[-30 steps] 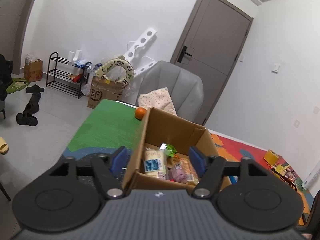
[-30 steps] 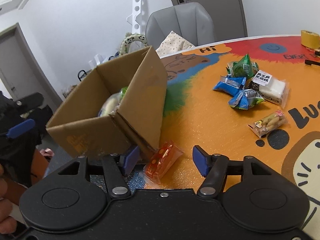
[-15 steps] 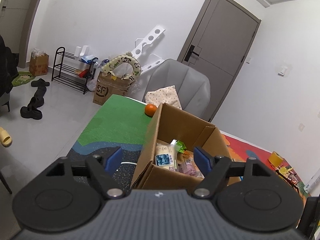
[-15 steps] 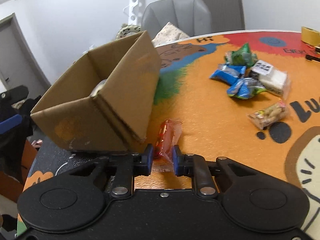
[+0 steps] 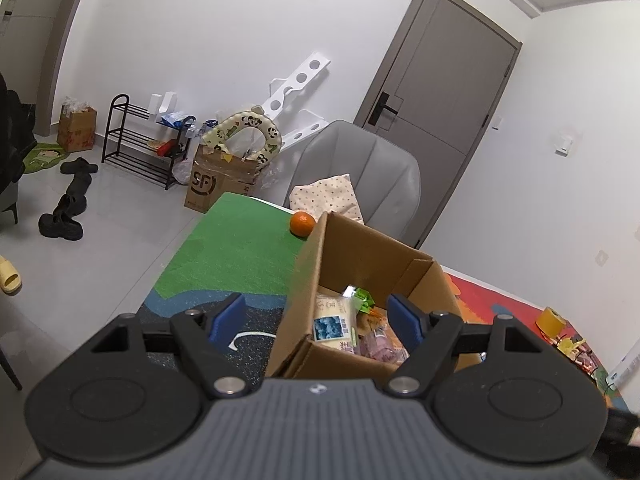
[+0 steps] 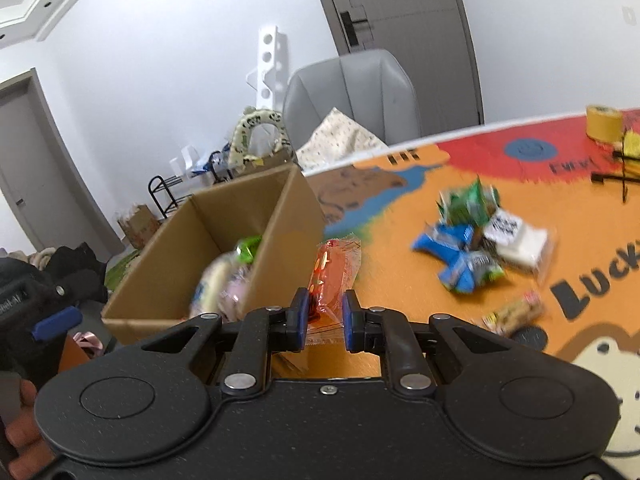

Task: Organize snacks
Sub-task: 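Lower the orange packet into the box and open the right gripper, then move both grippers back over the remaining snack pile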

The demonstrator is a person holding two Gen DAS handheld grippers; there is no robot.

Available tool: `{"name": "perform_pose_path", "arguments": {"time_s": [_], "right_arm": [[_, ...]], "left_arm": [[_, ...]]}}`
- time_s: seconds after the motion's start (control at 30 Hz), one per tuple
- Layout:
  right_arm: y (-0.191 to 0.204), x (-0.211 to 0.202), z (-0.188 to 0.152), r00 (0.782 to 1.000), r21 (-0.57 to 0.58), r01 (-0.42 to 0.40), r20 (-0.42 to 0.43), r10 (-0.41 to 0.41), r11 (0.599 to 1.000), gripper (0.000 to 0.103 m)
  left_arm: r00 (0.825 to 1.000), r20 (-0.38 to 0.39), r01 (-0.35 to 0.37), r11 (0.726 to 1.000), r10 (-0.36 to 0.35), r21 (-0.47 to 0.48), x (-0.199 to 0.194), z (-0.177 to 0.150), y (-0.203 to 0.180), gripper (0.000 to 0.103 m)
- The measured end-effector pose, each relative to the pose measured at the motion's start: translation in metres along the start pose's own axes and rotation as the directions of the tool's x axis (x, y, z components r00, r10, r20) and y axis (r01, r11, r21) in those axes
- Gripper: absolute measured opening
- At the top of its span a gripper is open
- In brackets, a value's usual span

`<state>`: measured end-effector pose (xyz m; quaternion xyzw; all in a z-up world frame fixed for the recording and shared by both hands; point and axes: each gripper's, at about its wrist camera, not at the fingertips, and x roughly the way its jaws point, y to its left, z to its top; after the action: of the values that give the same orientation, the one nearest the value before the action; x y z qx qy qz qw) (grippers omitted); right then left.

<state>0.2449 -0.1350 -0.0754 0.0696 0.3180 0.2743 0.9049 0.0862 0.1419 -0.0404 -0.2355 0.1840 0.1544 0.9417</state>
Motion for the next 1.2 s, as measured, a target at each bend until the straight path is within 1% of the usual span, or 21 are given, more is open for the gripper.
{"name": "perform_pose_path", "arguments": {"time_s": [0.33, 0.57, 0.6, 0.63, 0.77, 0.87, 0.97, 1.03, 1.1, 1.2], "right_arm": [[0.025, 0.004, 0.023, 0.999, -0.037, -0.004, 0.046, 0.006, 0.999, 0.016], [0.045, 0.008, 0.029, 0.997, -0.048, -0.071, 0.033, 0.073, 0.996, 0.017], [0.047, 0.008, 0.028, 0.996, -0.051, -0.077, 0.034, 0.079, 0.996, 0.023], [0.049, 0.007, 0.028, 0.996, -0.056, -0.079, 0.034, 0.081, 0.995, 0.025], [0.047, 0.004, 0.028, 0.996, -0.05, -0.081, 0.032, 0.082, 0.995, 0.027], [0.041, -0.002, 0.027, 0.997, -0.046, -0.066, 0.042, 0.068, 0.997, 0.032], [0.033, -0.007, 0.027, 0.997, -0.034, -0.062, 0.045, 0.063, 0.997, 0.034], [0.028, -0.011, 0.027, 0.997, -0.031, -0.059, 0.049, 0.061, 0.998, 0.037], [0.022, -0.015, 0.026, 0.997, -0.024, -0.055, 0.052, 0.056, 0.998, 0.044], [0.01, -0.021, 0.027, 0.997, -0.01, -0.05, 0.054, 0.051, 0.999, 0.05]], "left_arm": [[1.0, 0.002, -0.031, 0.998, 0.031, -0.061, 0.001, 0.011, 0.03, 0.077], [0.999, -0.002, -0.04, 0.996, 0.04, -0.084, 0.001, 0.016, 0.044, 0.079], [0.999, 0.0, -0.04, 0.996, 0.04, -0.083, 0.0, 0.016, 0.045, 0.079], [0.999, 0.001, -0.04, 0.996, 0.04, -0.083, -0.001, 0.017, 0.045, 0.079], [0.999, 0.004, -0.04, 0.996, 0.041, -0.084, -0.003, 0.018, 0.045, 0.08], [0.999, 0.003, -0.035, 0.996, 0.035, -0.082, -0.004, 0.018, 0.042, 0.08], [1.0, 0.002, -0.026, 0.997, 0.026, -0.067, -0.005, 0.019, 0.035, 0.08], [1.0, 0.001, -0.018, 0.998, 0.018, -0.053, -0.006, 0.019, 0.029, 0.08], [1.0, -0.005, -0.006, 0.999, 0.006, -0.036, -0.006, 0.019, 0.02, 0.08], [1.0, -0.009, 0.007, 1.0, -0.007, -0.008, -0.007, 0.018, 0.007, 0.082]]}}
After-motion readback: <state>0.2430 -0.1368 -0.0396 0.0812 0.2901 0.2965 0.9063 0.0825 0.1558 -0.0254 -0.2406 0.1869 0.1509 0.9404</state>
